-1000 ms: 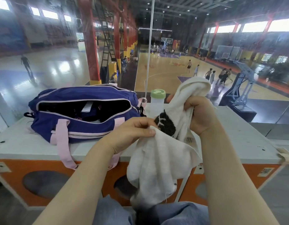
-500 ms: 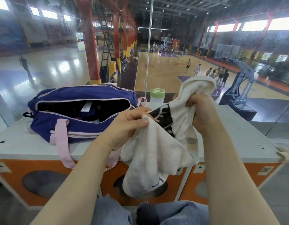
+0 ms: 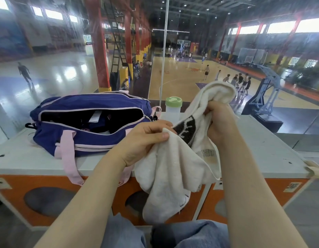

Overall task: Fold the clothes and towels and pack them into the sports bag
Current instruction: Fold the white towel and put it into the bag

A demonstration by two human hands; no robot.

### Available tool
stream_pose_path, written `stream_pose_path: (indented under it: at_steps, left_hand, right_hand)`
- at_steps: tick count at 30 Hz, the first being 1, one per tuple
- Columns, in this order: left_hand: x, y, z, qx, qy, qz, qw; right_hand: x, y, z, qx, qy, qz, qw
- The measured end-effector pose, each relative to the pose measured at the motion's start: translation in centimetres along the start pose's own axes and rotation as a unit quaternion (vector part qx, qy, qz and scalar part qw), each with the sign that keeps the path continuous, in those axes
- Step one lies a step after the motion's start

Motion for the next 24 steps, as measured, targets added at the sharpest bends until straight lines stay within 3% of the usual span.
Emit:
stream_pose_path:
  at_steps: [3, 6, 9, 11, 14, 19, 24]
  left_hand:
    - [-0.1, -0.9, -0.2, -0.053, 0.02, 0.068, 0.996]
    - [-0.4, -1.8, -0.2, -0.121, 0.031, 0.075, 0.989]
    - [-1.6, -2.5, 0.1, -0.234, 0.043, -0.091, 0.967]
    - [-2.7, -2.6, 0.4, -0.276, 0.058, -0.172, 0.944]
    - [-3.8, -3.2, 0.5, -0.297, 0.083, -0.175, 0.935]
    - [-4.9, -4.2, 0.5, -0.315, 0.078, -0.222, 0.919]
    - [-6.1, -5.8, 0.2, -0.33, 0.069, -0.234, 0.912]
  right_hand:
    - [0.1, -0.6, -0.3, -0.009, -0.008, -0.01, 1.0]
    - [0.5, -1.3, 0.1, -0.053, -0.029, 0.077, 0.995]
    - [1.2, -1.6, 0.7, -0.074, -0.037, 0.185, 0.979]
    - [1.6, -1.3, 0.5, -0.031, -0.017, 0.247, 0.968]
    - [1.9, -1.6, 0.4, 0.077, 0.058, 0.38, 0.92]
    - [1.1, -4.4, 0.6, 0.052, 0.161, 0.51, 0.844]
    - [2.9, -5.0, 0.6, 0.112, 0.16, 0.602, 0.774]
Point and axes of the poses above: each hand's wrist, its own z-axis away from the middle knuckle, its own y-axis out of the palm, x = y × z, the point moved 5 cm from there along -z, towards the middle knuckle, and after that the axes turned 12 degrees about -z, right-handed, at the moved point
